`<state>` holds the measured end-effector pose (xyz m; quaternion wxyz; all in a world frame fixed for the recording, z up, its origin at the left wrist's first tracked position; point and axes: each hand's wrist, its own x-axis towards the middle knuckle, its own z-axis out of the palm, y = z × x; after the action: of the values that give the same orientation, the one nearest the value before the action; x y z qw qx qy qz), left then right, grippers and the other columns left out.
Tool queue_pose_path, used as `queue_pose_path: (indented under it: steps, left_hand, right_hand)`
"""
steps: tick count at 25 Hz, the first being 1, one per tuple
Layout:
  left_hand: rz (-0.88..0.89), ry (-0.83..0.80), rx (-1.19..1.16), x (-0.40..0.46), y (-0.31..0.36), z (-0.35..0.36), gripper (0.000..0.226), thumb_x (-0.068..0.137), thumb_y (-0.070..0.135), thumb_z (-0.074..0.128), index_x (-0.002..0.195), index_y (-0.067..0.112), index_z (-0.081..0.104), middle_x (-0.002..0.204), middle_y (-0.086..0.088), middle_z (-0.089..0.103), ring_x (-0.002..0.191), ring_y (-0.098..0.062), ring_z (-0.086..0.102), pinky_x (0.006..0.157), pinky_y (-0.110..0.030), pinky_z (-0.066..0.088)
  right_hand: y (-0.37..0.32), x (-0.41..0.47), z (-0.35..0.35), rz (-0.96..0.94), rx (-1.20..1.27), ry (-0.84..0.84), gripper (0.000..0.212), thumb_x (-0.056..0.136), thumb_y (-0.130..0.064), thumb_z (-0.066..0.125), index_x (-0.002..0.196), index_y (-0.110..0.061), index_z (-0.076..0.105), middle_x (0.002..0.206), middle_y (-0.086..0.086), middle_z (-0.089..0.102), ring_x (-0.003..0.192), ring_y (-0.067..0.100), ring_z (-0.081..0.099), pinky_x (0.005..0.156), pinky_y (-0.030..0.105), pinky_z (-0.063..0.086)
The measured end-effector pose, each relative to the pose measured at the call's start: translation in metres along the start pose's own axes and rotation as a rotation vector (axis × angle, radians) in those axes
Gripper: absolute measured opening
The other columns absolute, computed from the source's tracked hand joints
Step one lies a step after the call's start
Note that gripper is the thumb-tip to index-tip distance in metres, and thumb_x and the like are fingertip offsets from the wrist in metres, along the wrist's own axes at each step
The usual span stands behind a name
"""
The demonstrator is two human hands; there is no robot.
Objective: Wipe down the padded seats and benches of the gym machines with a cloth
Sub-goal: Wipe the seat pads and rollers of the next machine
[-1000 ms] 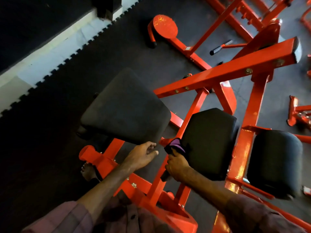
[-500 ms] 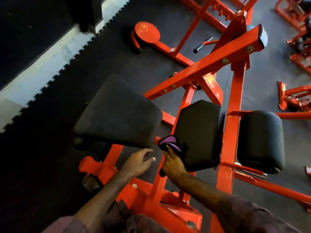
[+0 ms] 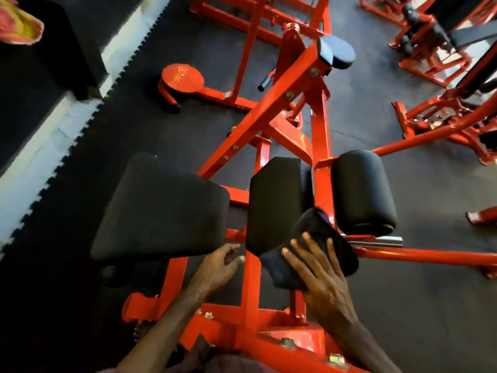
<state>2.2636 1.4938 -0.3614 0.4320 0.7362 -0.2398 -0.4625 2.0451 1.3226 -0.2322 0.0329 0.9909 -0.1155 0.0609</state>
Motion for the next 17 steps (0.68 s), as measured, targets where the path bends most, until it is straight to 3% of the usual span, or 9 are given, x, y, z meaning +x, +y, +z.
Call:
queue_pose_path:
  steps: [3, 6, 8, 10, 13, 16, 17]
  left_hand:
    - [0.003, -0.04, 0.037, 0.001, 0.017, 0.013, 0.041, 0.099, 0.028, 0.073, 0.139, 0.022, 0.064, 0.131, 0.006, 0.068, 0.12, -0.009, 0.066, 0.107, -0.031, 0.052]
    - [0.01, -0.072, 0.067, 0.006, 0.022, 0.022, 0.036, 0.1, 0.015, 0.07, 0.135, 0.019, 0.066, 0.124, 0.002, 0.073, 0.116, -0.01, 0.069, 0.103, -0.026, 0.054]
    - [-0.017, -0.071, 0.074, 0.011, 0.027, 0.027, 0.033, 0.099, 0.008, 0.067, 0.131, 0.016, 0.066, 0.12, 0.001, 0.075, 0.115, -0.012, 0.07, 0.096, -0.017, 0.052]
    - [0.009, -0.047, 0.088, 0.01, 0.042, 0.029, 0.036, 0.092, 0.008, 0.064, 0.126, 0.017, 0.068, 0.117, 0.003, 0.075, 0.113, -0.011, 0.07, 0.091, -0.01, 0.048]
    - [0.054, -0.069, 0.085, 0.011, 0.054, 0.031, 0.063, 0.071, 0.008, 0.055, 0.13, 0.027, 0.065, 0.123, 0.007, 0.071, 0.117, -0.003, 0.065, 0.098, -0.007, 0.045]
    - [0.071, -0.078, 0.062, 0.011, 0.049, 0.028, 0.069, 0.069, -0.001, 0.049, 0.128, 0.03, 0.067, 0.128, 0.004, 0.071, 0.125, -0.009, 0.064, 0.11, -0.022, 0.047]
    - [0.064, -0.068, 0.043, 0.012, 0.047, 0.025, 0.066, 0.075, -0.007, 0.05, 0.128, 0.027, 0.067, 0.127, 0.003, 0.072, 0.124, -0.01, 0.065, 0.108, -0.026, 0.05]
  right_hand:
    - [-0.012, 0.001, 0.037, 0.208, 0.096, -0.082, 0.088, 0.072, -0.002, 0.058, 0.157, -0.021, 0.046, 0.168, 0.013, 0.036, 0.159, 0.041, 0.018, 0.126, 0.062, 0.016]
    - [-0.036, 0.013, 0.067, 0.373, 0.313, -0.005, 0.076, 0.08, -0.002, 0.047, 0.154, -0.018, 0.048, 0.168, 0.015, 0.035, 0.159, 0.045, 0.009, 0.129, 0.052, 0.015]
    - [-0.049, 0.011, 0.074, 0.473, 0.434, 0.13, 0.065, 0.088, -0.004, 0.048, 0.152, -0.016, 0.053, 0.169, 0.013, 0.034, 0.16, 0.043, 0.009, 0.131, 0.043, 0.013]
    - [-0.064, -0.004, 0.094, 0.466, 0.476, 0.111, 0.06, 0.094, -0.001, 0.056, 0.153, -0.016, 0.053, 0.172, 0.007, 0.027, 0.161, 0.039, 0.006, 0.131, 0.043, 0.013]
    - [-0.071, -0.023, 0.122, 0.446, 0.486, 0.076, 0.078, 0.089, 0.004, 0.068, 0.158, -0.024, 0.044, 0.176, -0.012, 0.009, 0.163, 0.024, -0.002, 0.121, 0.057, 0.03]
    - [-0.064, -0.034, 0.101, 0.476, 0.675, -0.035, 0.076, 0.093, -0.001, 0.065, 0.154, -0.042, 0.043, 0.164, -0.043, 0.006, 0.155, -0.007, 0.007, 0.128, 0.04, 0.025]
    - [-0.062, -0.035, 0.083, 0.482, 0.751, 0.039, 0.072, 0.092, -0.003, 0.064, 0.151, -0.042, 0.046, 0.162, -0.046, 0.012, 0.152, -0.012, 0.015, 0.126, 0.034, 0.028]
